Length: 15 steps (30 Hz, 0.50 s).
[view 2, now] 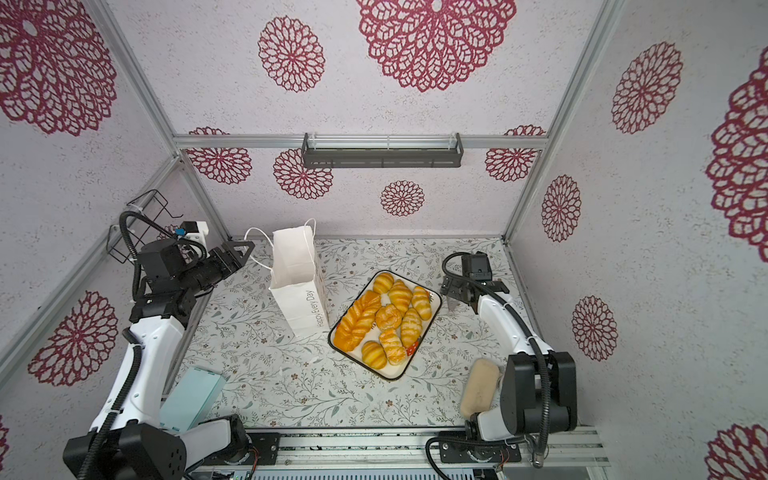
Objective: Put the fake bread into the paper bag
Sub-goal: 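Raise the left gripper to the bag handle while the right gripper reaches toward the tongs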
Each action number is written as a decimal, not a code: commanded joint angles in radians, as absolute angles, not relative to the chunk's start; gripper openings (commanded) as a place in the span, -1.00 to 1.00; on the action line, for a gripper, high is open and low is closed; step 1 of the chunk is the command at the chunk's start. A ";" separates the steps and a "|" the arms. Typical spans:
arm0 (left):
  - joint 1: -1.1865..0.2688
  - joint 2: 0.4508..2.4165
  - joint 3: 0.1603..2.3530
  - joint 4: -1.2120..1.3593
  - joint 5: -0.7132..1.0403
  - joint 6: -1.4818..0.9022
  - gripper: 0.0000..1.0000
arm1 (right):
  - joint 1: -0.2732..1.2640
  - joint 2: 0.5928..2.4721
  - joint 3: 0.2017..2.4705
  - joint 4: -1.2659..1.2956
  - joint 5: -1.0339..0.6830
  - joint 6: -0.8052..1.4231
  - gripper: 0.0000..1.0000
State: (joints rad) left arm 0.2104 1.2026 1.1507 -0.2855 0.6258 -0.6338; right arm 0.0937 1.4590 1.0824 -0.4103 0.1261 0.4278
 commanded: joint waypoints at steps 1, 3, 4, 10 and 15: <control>0.217 1.200 1.134 -0.239 0.664 -0.647 0.06 | 0.097 1.473 1.127 -0.419 0.144 0.415 0.98; 0.217 1.197 1.129 -0.236 0.671 -0.652 -0.10 | 0.096 1.500 1.141 -0.423 0.148 0.414 0.98; 0.217 1.195 1.125 -0.229 0.675 -0.656 -0.16 | 0.097 1.516 1.150 -0.429 0.155 0.413 0.98; 0.218 1.187 1.101 -0.191 0.694 -0.690 -0.38 | 0.097 1.648 1.225 -0.436 0.186 0.391 0.98; 0.213 1.180 1.076 -0.164 0.693 -0.720 -0.63 | 0.092 1.765 1.296 -0.456 0.210 0.368 0.98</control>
